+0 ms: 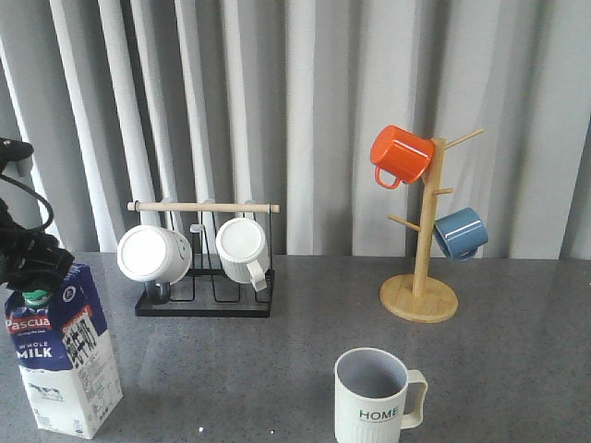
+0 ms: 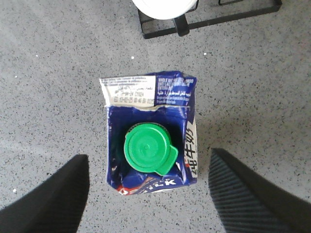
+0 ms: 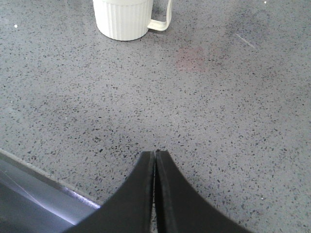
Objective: Place milk next to cup
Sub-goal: 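Lower the left gripper over the milk carton and grasp its top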
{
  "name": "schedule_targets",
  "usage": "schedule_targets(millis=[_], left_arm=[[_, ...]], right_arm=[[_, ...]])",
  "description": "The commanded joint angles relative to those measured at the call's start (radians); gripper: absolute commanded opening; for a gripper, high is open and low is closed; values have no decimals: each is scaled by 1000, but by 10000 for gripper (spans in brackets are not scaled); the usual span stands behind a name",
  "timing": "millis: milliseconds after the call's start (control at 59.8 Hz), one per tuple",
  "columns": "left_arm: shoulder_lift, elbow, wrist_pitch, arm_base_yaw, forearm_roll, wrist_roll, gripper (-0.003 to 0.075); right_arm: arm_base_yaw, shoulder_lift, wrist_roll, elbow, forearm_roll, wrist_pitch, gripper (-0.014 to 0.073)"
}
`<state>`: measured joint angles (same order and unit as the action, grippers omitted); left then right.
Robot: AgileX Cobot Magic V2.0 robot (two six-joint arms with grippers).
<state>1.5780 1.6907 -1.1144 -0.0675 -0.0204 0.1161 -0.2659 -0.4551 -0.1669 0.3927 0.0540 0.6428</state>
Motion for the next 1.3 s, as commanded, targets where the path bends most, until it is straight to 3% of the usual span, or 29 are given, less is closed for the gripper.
schedule_targets(millis=[0,1287], left_arm=[[-27,31,28,0,0,-10,507],[-28,31,25,0,6,11,508]], right_arm=[[1,-2,-1,24,4,-56,-9],[1,-2,0,24,5,-56,-7]])
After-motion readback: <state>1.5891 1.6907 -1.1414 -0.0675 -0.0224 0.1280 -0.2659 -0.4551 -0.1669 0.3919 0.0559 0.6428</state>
